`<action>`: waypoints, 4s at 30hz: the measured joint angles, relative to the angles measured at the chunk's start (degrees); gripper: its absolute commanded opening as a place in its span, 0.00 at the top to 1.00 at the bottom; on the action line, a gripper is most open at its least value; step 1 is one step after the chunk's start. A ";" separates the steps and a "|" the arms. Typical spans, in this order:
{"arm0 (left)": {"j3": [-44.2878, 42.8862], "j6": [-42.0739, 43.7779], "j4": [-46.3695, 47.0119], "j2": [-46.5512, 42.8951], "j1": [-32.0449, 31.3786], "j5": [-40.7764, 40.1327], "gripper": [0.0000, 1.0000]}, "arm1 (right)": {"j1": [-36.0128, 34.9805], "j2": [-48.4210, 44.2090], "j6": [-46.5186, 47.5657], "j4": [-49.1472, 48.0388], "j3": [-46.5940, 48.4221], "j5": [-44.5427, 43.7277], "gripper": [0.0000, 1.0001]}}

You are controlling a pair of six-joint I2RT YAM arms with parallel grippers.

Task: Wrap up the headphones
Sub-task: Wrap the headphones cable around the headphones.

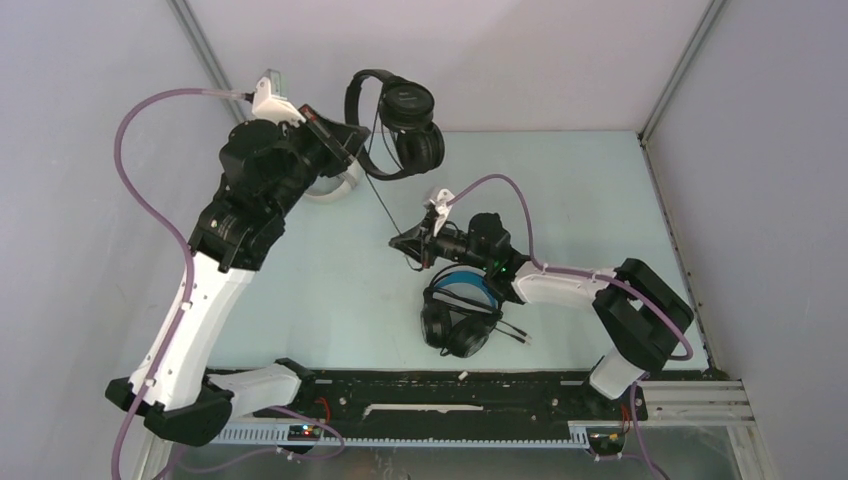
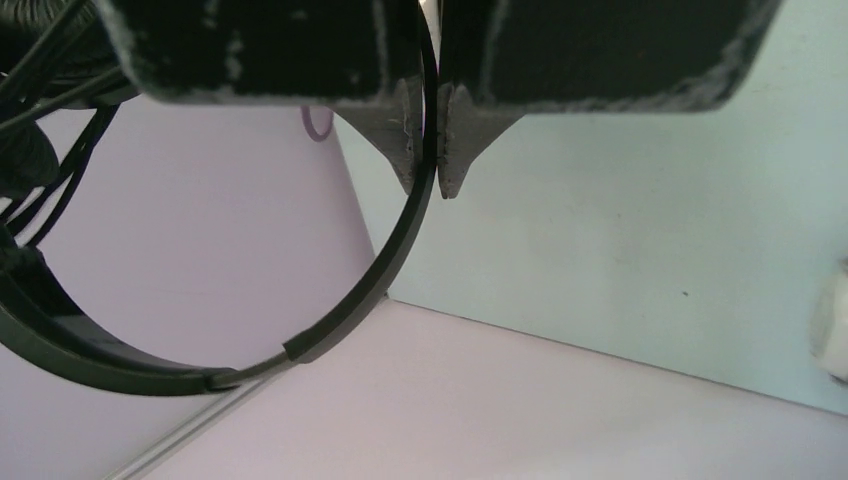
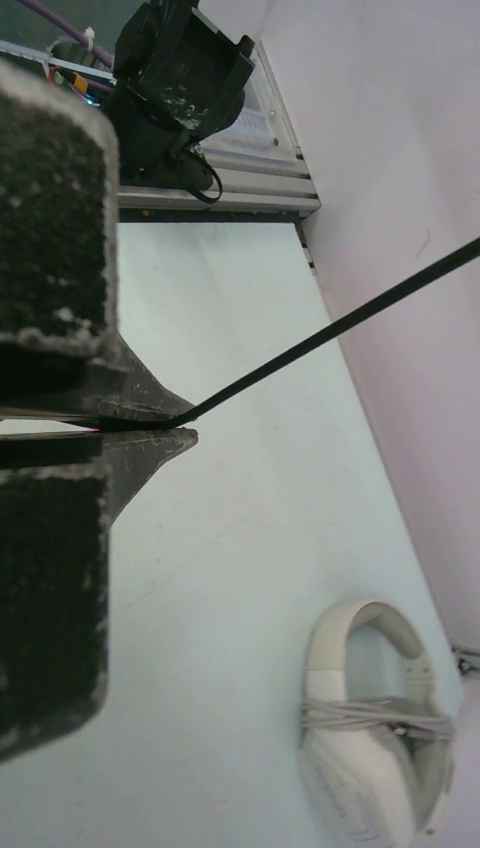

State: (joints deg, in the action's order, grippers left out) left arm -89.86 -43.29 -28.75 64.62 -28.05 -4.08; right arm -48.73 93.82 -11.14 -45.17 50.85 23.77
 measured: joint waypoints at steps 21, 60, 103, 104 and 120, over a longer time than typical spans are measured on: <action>-11.98 16.41 -8.04 7.50 0.98 -12.96 1.00 | 0.22 -19.34 -2.80 1.86 -18.05 4.39 1.00; 4.81 55.01 -22.29 4.35 -13.09 -2.78 1.00 | 16.06 -34.91 -4.50 50.69 4.22 -1.14 1.00; 5.64 46.58 -12.13 11.87 -16.41 -33.94 1.00 | 5.84 -15.13 -25.51 57.09 27.45 5.79 0.87; 5.51 45.79 -12.37 12.04 -16.41 -34.01 1.00 | 5.51 -15.06 -25.49 57.16 27.82 5.33 0.87; 3.15 32.04 -13.49 12.22 -16.39 -34.58 1.00 | 1.07 -14.01 -22.12 60.94 29.73 -3.65 0.82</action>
State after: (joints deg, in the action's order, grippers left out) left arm -86.72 -11.25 -42.24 76.84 -44.45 -38.65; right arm -47.66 79.81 -33.26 15.77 80.58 20.12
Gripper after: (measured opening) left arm 0.022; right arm 0.180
